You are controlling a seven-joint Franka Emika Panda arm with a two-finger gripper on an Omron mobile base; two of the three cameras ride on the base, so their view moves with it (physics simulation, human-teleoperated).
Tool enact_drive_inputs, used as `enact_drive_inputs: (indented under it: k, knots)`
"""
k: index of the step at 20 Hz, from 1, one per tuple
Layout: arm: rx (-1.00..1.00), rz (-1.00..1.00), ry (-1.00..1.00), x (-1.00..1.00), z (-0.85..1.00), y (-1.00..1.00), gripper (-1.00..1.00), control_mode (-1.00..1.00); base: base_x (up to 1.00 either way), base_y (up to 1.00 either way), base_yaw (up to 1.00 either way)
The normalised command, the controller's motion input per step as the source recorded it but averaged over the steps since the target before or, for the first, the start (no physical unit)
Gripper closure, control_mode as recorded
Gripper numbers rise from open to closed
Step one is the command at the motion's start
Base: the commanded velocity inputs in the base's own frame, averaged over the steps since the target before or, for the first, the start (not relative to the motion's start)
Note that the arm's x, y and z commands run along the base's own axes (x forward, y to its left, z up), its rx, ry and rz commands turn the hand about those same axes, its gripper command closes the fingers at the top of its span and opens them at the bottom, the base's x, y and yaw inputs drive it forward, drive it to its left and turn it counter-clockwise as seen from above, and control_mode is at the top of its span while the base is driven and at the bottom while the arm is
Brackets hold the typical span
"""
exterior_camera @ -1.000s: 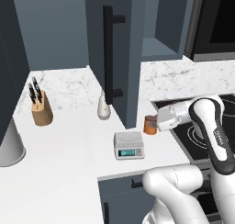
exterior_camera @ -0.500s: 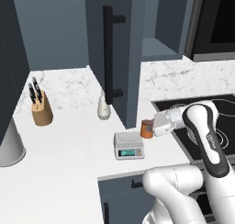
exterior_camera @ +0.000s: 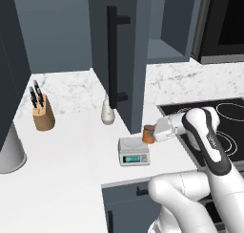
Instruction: Pick the jam and place it on the digital scale for weighing, and close the cabinet.
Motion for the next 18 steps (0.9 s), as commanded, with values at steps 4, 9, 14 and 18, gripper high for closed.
enact_drive_inputs:
  k: [4,9,14,18]
  knots:
    - [0.00,0.00,0.00,0.10,-0.26,0.00,1.00,-1.00,0.00,0.00,0.00]
    - [-0.01,0.00,0.00,0.08,-0.27,0.06,1.00,-1.00,0.00,0.00,0.00]
    - [0.00,0.00,0.00,0.14,-0.25,0.15,1.00,-1.00,0.00,0.00,0.00]
    - [0.00,0.00,0.00,0.19,-0.29,0.14,1.00,-1.00,0.00,0.00,0.00]
